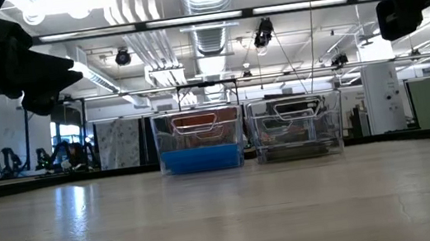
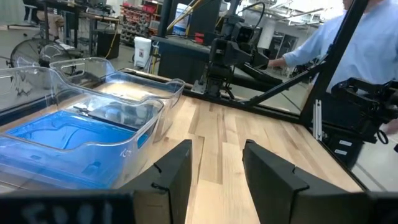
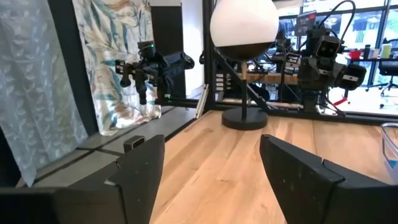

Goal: Pick & place jewel cases by type
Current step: Return to Home Position

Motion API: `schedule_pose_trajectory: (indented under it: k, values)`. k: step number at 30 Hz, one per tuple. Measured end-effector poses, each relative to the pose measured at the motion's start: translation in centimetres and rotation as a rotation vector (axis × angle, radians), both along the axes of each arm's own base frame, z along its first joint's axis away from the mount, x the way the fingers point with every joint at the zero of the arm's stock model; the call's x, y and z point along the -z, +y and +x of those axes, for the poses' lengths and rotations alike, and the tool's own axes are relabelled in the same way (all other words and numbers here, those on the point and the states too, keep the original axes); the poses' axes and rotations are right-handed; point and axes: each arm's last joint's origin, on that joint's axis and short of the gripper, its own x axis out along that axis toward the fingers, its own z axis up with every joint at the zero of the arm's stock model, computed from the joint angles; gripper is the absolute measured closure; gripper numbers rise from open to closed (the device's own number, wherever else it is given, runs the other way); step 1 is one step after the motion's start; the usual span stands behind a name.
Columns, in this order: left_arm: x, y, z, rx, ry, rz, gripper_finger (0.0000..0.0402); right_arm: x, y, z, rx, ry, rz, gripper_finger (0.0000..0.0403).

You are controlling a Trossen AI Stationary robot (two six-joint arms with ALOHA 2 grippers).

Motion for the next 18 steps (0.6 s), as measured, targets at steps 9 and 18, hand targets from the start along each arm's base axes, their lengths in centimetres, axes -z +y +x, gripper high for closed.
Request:
schedule_pose_trajectory:
  k: [9,18]
  values:
    - [0.0,0.01,0.0,-0.001,0.0,0.0,0.0276,0.0,0.0,0.0,0.0,0.0,0.0,0.0154]
    - [0.0,0.01,0.0,-0.001,0.0,0.0,0.0276,0.0,0.0,0.0,0.001,0.0,0.0,0.0145]
